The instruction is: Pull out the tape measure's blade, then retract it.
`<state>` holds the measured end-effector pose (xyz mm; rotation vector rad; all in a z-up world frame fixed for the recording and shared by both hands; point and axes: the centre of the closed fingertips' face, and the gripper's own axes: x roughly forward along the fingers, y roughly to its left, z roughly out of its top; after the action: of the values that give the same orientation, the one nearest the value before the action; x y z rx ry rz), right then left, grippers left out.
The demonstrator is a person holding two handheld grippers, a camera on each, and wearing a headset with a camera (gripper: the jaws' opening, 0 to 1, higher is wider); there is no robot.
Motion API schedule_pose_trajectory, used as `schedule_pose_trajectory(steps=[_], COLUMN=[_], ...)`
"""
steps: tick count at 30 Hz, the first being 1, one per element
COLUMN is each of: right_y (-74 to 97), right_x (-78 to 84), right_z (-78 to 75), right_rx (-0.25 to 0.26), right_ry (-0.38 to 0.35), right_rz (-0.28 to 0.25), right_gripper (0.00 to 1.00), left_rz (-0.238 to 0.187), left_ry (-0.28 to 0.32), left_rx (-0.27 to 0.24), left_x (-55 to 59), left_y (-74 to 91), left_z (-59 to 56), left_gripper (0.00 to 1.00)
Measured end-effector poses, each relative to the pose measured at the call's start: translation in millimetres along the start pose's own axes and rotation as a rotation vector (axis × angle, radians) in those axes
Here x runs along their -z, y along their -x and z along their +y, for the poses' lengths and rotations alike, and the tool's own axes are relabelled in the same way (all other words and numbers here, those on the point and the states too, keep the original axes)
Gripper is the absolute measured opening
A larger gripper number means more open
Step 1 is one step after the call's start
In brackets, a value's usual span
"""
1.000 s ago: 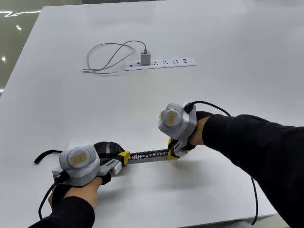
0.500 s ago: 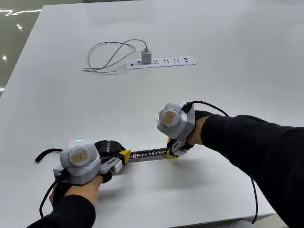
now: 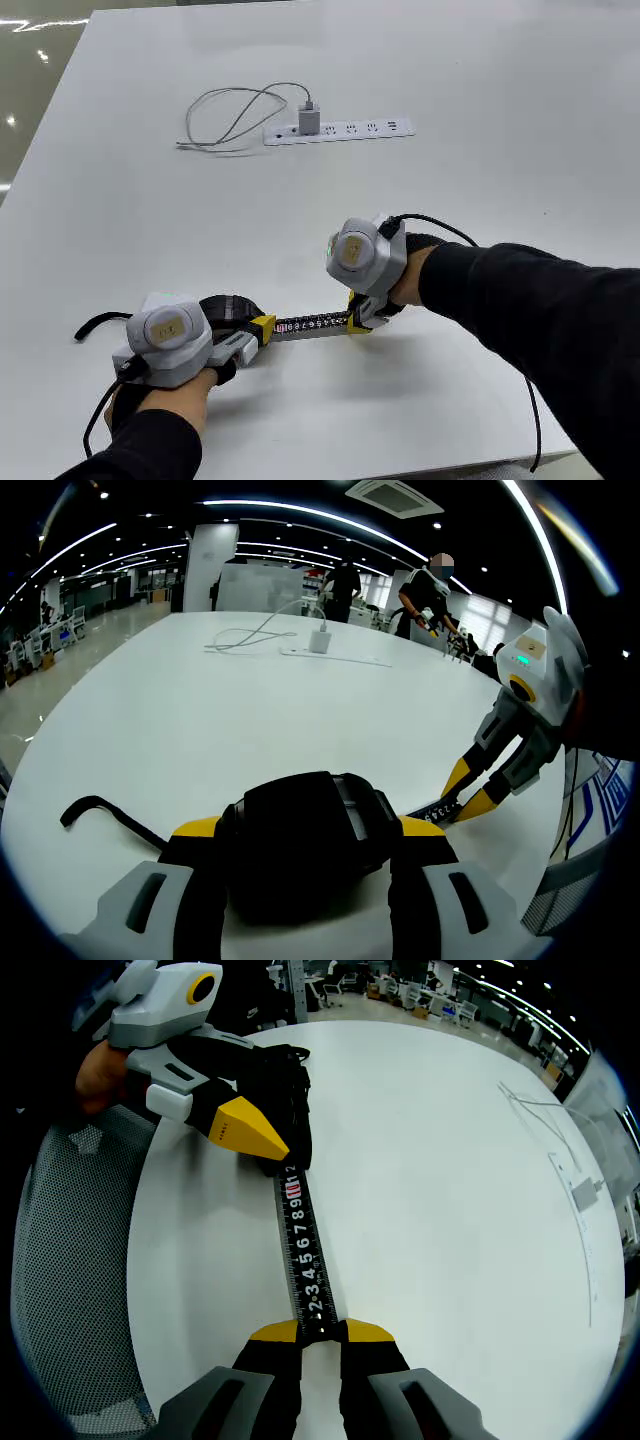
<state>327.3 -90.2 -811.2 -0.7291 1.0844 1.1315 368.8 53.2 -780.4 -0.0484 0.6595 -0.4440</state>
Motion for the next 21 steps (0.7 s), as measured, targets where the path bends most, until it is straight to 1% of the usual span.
schedule_pose_trajectory(steps=[2,8,15,21], right_y=[-0.5,-1.2,-1.8,-2.5], right_x=[-1.5,-3.6,-5.7,-7.6], right_z=[0.1,0.5,-0.1,0.2], right_rx=[-0.002,0.002,0.002,0.007], right_ry=[-0.011,0.006,-0.001,0.009], right_rz=[-0.001,0.002,0.001,0.004], right_gripper=[0.10,0.10,0.10,0.10], left_rz=[-0.003,-0.002,0.001,0.000], left_ry=[-0.001,0.000,0.003,0.003], left_rx=[-0.001,-0.003,-0.004,-0.004], left_x=[0.0,-0.5,-0.5,-0.8], left_y=[0.1,-0.4,-0.4,-0.3], left_z=[0.0,0.5,0.7,1.0], left_gripper=[0.62,0.62,0.62,0.62])
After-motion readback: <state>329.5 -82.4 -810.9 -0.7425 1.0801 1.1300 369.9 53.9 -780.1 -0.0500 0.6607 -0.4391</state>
